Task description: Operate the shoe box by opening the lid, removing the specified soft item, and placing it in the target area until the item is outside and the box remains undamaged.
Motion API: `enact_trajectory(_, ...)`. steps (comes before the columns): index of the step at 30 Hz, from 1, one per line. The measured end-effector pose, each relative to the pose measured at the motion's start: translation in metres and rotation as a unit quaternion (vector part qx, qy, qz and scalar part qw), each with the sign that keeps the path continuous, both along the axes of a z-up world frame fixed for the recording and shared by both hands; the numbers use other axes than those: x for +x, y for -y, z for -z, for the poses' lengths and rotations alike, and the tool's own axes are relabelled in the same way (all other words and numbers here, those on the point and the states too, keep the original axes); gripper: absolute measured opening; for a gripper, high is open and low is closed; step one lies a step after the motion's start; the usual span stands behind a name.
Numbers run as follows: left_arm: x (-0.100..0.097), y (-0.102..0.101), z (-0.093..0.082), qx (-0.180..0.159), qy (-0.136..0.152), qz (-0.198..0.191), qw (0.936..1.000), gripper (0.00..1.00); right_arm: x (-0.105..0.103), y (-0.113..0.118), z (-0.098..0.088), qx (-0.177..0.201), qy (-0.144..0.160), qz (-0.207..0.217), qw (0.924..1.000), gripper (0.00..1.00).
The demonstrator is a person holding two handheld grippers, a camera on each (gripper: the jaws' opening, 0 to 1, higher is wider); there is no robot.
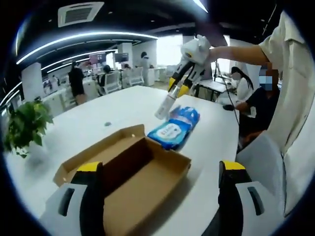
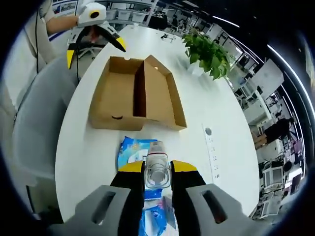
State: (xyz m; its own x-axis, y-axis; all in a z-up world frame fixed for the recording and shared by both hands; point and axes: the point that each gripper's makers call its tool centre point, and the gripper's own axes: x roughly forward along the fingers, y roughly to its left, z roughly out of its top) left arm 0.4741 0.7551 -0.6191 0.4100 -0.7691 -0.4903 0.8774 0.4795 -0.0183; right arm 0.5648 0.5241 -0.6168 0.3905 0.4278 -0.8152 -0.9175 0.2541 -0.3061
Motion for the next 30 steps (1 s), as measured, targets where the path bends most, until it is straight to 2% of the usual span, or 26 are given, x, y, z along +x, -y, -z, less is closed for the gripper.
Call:
enact_trajectory(9, -0.007, -0.023, -0.004, 0.007, 0.008, -0.037, 0.9993, 1.00, 0.015, 0.016, 0.020, -0.043, -0.032, 0.005, 0.9985, 0.17)
enact_trajectory(14, -0.010, -0.031, -0.008, 0.003, 0.012, -0.054, 0.9985, 1.00, 0.024, 0.018, 0.028, -0.061, -0.048, 0.008, 0.9969, 0.17)
enact_trajectory(18, -0.016, -0.035, -0.006, 0.015, 0.018, -0.057, 0.9981, 1.00, 0.030, 0.018, 0.038, -0.079, -0.071, 0.008, 0.9943, 0.17)
enact_trajectory(21, -0.017, -0.041, -0.007, 0.017, 0.020, -0.062, 0.9978, 1.00, 0.038, 0.019, 0.045, -0.099, -0.077, 0.006, 0.9921, 0.17)
enact_trajectory(25, -0.017, -0.051, -0.011, 0.004, 0.018, -0.082, 0.9964, 1.00, 0.047, 0.020, 0.051, -0.108, -0.088, 0.011, 0.9902, 0.17)
enact_trajectory(30, -0.017, -0.062, -0.008, 0.008, 0.014, -0.100, 0.9949, 1.00, 0.052, 0.020, 0.063, -0.118, -0.114, 0.017, 0.9863, 0.17)
